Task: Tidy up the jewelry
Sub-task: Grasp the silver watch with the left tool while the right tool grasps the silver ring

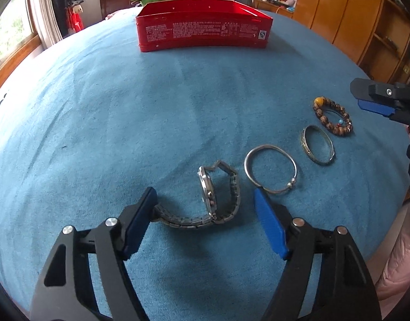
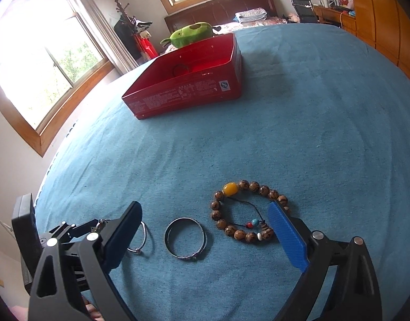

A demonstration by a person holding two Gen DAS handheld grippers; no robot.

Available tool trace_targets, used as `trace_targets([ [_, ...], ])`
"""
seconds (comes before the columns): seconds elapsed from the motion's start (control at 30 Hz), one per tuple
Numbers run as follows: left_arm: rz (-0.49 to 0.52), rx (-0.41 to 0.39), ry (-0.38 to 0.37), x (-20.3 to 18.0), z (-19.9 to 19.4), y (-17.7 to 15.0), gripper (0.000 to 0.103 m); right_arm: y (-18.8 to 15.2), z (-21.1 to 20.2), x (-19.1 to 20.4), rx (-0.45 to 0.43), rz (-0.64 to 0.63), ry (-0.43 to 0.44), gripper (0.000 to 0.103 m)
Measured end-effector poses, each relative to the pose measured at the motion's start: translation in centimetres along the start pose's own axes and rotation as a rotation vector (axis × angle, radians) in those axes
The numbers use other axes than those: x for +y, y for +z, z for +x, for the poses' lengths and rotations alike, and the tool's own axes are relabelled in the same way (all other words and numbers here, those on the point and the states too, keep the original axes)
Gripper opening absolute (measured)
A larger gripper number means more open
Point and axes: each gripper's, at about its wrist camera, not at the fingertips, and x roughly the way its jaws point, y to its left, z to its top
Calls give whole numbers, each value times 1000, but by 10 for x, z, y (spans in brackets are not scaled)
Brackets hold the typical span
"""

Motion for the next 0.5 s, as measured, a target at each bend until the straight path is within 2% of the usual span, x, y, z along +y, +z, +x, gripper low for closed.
trace_targets([
  [0.17, 14, -15, 25, 3, -1, 0, 53, 2, 8, 11, 60, -24, 69, 75],
  [0.23, 12, -24, 36, 5, -2, 0, 43, 3, 10, 17, 82, -38, 90, 58],
  [0.33, -1, -27, 23, 7, -2, 2, 42, 1, 16, 27, 135, -75, 139, 42],
  [0.5, -40, -31, 2, 14, -4, 3, 39, -7, 29, 48, 255, -110, 212, 33],
])
